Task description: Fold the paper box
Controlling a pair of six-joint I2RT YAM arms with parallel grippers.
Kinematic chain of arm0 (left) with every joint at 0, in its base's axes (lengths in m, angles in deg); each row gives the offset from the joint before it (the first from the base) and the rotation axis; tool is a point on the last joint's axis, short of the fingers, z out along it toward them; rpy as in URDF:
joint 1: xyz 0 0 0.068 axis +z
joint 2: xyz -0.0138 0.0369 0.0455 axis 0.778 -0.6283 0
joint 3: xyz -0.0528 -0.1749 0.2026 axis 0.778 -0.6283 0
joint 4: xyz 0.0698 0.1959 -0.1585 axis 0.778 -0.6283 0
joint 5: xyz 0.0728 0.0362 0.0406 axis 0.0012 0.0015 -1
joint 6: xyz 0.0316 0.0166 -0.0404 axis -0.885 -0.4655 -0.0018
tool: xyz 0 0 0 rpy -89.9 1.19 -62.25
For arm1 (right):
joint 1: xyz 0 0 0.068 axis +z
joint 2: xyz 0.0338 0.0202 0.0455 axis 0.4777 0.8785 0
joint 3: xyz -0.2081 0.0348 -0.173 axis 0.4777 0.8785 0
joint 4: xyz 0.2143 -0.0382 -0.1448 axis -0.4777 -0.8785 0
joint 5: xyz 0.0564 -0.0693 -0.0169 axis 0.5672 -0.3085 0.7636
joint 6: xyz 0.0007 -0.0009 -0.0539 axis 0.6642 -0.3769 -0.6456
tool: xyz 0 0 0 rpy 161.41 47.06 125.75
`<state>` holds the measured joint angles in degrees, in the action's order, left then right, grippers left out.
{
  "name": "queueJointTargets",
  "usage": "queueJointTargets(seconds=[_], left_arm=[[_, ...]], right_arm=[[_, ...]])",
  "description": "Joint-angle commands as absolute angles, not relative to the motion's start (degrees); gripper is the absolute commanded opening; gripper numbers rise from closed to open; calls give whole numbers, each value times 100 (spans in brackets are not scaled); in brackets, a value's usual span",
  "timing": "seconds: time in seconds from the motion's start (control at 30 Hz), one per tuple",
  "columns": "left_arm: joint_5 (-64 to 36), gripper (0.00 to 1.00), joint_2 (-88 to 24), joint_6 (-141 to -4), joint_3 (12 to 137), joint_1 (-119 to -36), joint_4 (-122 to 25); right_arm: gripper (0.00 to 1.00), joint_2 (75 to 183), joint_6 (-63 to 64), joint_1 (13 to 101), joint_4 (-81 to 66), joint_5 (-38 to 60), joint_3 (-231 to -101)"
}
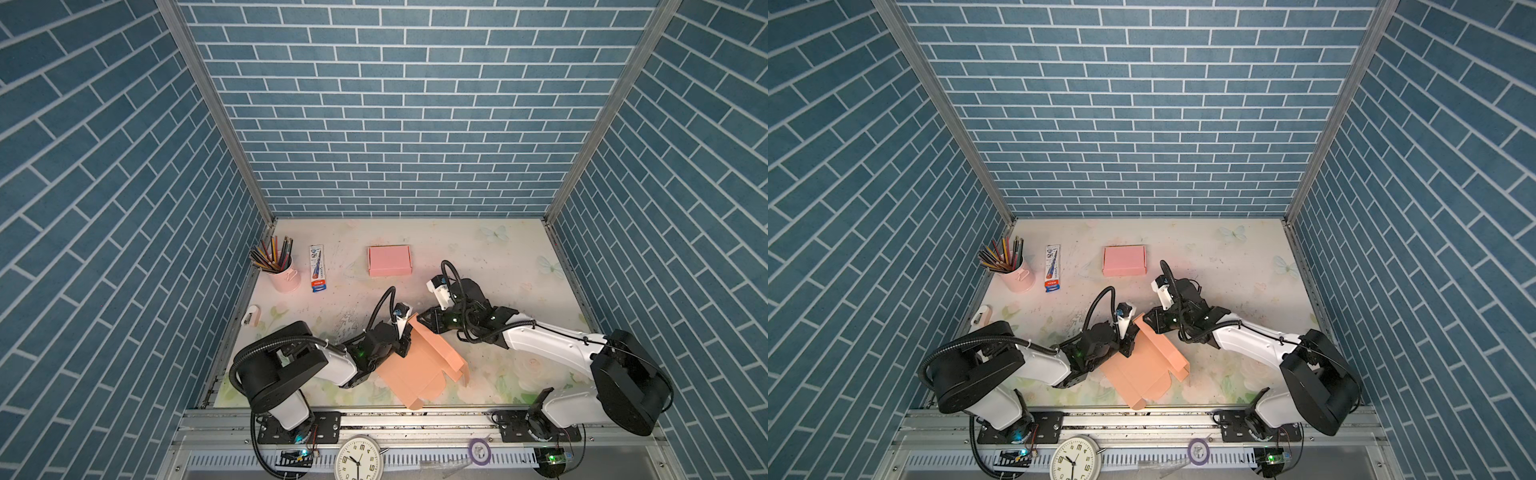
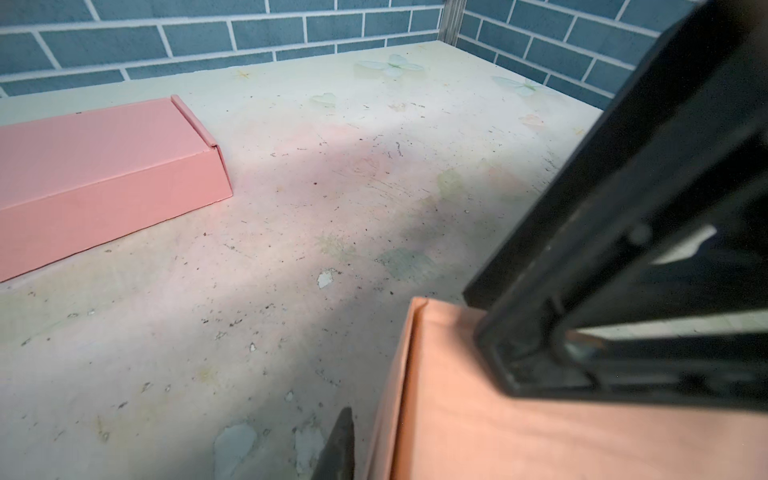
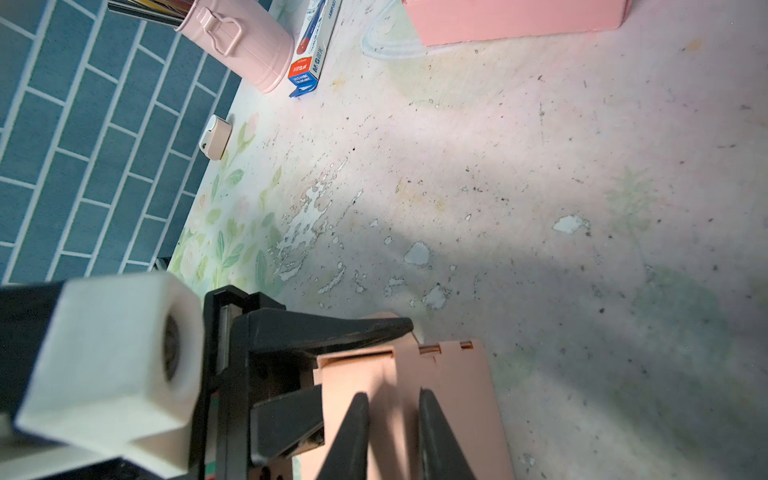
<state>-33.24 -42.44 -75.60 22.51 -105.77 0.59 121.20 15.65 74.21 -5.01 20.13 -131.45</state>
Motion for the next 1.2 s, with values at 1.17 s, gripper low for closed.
queueJointTargets(seconds=[1.17], left_arm=[[-3667,18,-5127,-7269,2302,-10604,1071]], right_arm=[[21,11820,2262,7591,-978,1467,-12657]])
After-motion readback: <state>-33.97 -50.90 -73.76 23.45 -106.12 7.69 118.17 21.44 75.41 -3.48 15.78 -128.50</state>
